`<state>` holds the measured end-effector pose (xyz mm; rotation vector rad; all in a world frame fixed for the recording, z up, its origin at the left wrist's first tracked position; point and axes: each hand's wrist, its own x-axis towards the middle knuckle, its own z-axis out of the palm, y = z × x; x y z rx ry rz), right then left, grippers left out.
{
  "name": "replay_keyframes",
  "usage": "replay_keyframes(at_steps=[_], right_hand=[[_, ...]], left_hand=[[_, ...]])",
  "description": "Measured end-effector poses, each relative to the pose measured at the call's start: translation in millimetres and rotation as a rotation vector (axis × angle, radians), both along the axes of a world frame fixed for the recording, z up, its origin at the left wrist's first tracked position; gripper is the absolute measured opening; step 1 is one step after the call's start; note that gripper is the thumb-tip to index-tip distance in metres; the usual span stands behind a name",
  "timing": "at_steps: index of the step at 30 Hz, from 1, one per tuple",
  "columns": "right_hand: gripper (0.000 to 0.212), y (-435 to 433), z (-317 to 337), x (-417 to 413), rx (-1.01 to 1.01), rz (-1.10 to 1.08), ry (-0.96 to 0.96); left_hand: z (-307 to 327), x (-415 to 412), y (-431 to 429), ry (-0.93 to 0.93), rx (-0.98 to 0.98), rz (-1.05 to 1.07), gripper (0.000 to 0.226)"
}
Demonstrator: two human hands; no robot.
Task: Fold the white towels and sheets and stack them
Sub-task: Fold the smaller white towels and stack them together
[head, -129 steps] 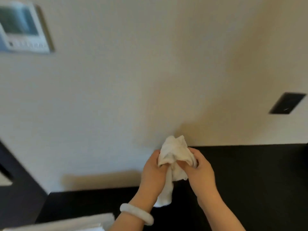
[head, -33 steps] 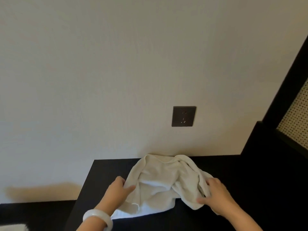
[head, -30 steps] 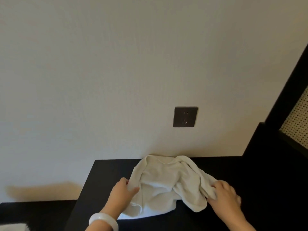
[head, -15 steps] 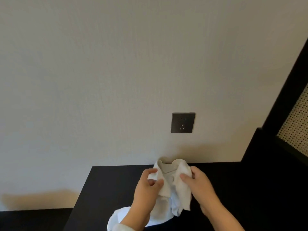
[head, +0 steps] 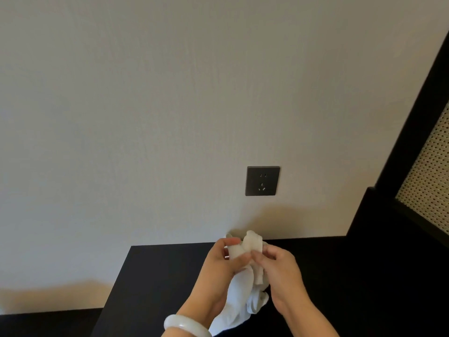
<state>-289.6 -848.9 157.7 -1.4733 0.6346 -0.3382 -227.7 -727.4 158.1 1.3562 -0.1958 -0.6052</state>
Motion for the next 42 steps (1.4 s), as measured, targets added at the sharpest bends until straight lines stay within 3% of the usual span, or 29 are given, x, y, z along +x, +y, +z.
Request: replay_keyframes(at_steps=[3, 6, 10, 12, 14, 19, 21, 26, 28, 30, 32, 33, 36, 40, 42], right_hand=[[0.015, -2.6, -0.8, 6.0, -0.148, -0.07, 0.018], [0.019, -2.6, 0.6, 8.0, -0.287, -0.09, 0.025], [0.018, 0.4, 1.3, 6.0, -0.332, -0.07, 0.019], [0.028, 2.4, -1.8, 3.1, -0.342, -0.057, 0.037], [0.018, 6.7, -2.3, -0.9, -0.429, 0.008, 0.068], [0.01, 27.0, 6.6, -7.5, -0.591, 0.264, 0.117], [0.017, 32.6, 11.1, -10.9, -0.636, 0.35, 0.18], [0.012, 25.6, 8.8, -19.1, -0.819, 0.352, 0.225], [0.016, 11.7, 9.7, -27.4, -0.844, 0.398, 0.211], [0.019, -7.1, 16.6, -41.3, -0.811, 0.488, 0.181], [0.019, -27.3, 27.4, -56.2, -0.781, 0.556, 0.184], [0.02, -37.3, 31.7, -61.8, -0.782, 0.558, 0.204], [0.018, -66.9, 25.4, -69.1, -0.851, 0.428, 0.307], [0.021, -92.8, -9.2, -71.6, -0.973, 0.101, 0.545], [0.027, -96.8, -26.3, -72.3, -0.974, -0.02, 0.585]], left_hand=[[-2.9, -4.5, -1.1, -0.112, 0.186, -0.026, 0.044], [-3.4, -8.6, -1.3, -0.181, 0.279, 0.01, 0.031], [-4.2, -10.7, 6.5, -0.066, 0.152, 0.177, 0.011], [-4.4, -12.4, 15.6, 0.064, 0.035, 0.29, 0.013], [-5.8, -15.2, 24.2, 0.184, -0.073, 0.329, 0.019], [-6.6, -32.2, 29.3, 0.347, -0.246, 0.212, 0.02], [-9.4, -38.3, 28.7, 0.393, -0.276, 0.203, 0.017], [-15.8, -46.1, 31.7, 0.389, -0.247, 0.14, 0.029], [-22.4, -42.6, 29.9, 0.121, 0.048, 0.13, 0.025], [-27.5, -33.5, 29.1, -0.433, 0.418, 0.147, 0.027], [-32.1, -20.2, 24.7, -0.902, 0.562, 0.006, 0.052], [-35.3, -12.8, 20.2, -1.011, 0.62, -0.126, 0.064], [-41.8, 5.9, 9.0, -1.089, 0.853, -0.509, 0.076], [-40.9, 15.1, -4.5, -1.259, 1.181, -0.751, 0.05], [-41.1, 12.2, -8.0, -1.209, 1.241, -0.814, 0.032]])
